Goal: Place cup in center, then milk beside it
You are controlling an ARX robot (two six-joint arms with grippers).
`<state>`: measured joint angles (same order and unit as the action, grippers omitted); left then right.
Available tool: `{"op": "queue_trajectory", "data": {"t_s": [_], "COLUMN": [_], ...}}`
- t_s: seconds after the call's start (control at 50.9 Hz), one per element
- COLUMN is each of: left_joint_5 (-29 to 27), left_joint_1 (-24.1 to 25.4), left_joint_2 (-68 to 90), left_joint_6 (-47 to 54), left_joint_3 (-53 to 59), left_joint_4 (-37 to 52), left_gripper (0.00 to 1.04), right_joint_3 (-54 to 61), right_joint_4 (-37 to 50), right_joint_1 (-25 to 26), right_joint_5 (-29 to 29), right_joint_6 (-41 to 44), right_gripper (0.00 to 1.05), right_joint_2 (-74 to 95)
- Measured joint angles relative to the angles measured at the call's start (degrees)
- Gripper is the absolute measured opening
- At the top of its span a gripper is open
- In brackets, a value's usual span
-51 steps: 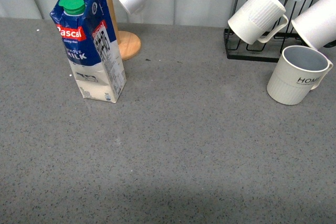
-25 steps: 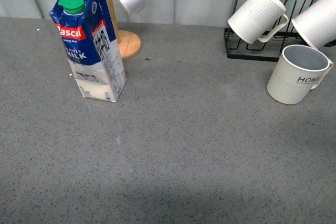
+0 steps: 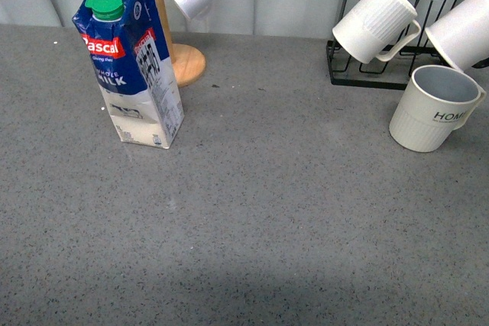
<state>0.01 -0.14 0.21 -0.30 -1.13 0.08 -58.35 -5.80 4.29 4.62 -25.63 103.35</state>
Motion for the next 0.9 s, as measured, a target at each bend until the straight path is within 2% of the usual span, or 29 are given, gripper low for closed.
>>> {"op": "queue_trajectory", "data": {"t_s": [0.393,0.629,0.688,0.786,0.845,0.904], "left_joint_5": [0.0,0.0,0.0,0.0,0.0,0.0], "left_joint_1": [0.0,0.0,0.0,0.0,0.0,0.0], "left_joint_2": [0.0,0.0,0.0,0.0,0.0,0.0], "left_joint_6": [0.0,0.0,0.0,0.0,0.0,0.0], "left_joint_3": [0.0,0.0,0.0,0.0,0.0,0.0], "left_joint_4": [0.0,0.0,0.0,0.0,0.0,0.0], "left_gripper": [0.98,0.98,0.98,0.98,0.98,0.98], "right_joint_3": [-11.6,-14.1,-14.2,-14.7,-14.8,-15.0], "right_joint_4": [-5.8,-7.2,-7.5,-7.7,-7.7,-8.0], "right_joint_1": [-1.1,-1.8,-1.9,-2.2,-2.3,-2.4], "right_joint_5": [-2.0,-2.8,-2.8,-2.5,-2.4,-2.3], "right_joint_6": [-3.7,-5.2,-5.7,-6.0,-6.0,-6.0], "right_gripper": [0.96,0.95,0.87,0.67,0.6,0.47], "right_joint_2": [11.7,15.3,15.4,15.6,15.6,15.6]}}
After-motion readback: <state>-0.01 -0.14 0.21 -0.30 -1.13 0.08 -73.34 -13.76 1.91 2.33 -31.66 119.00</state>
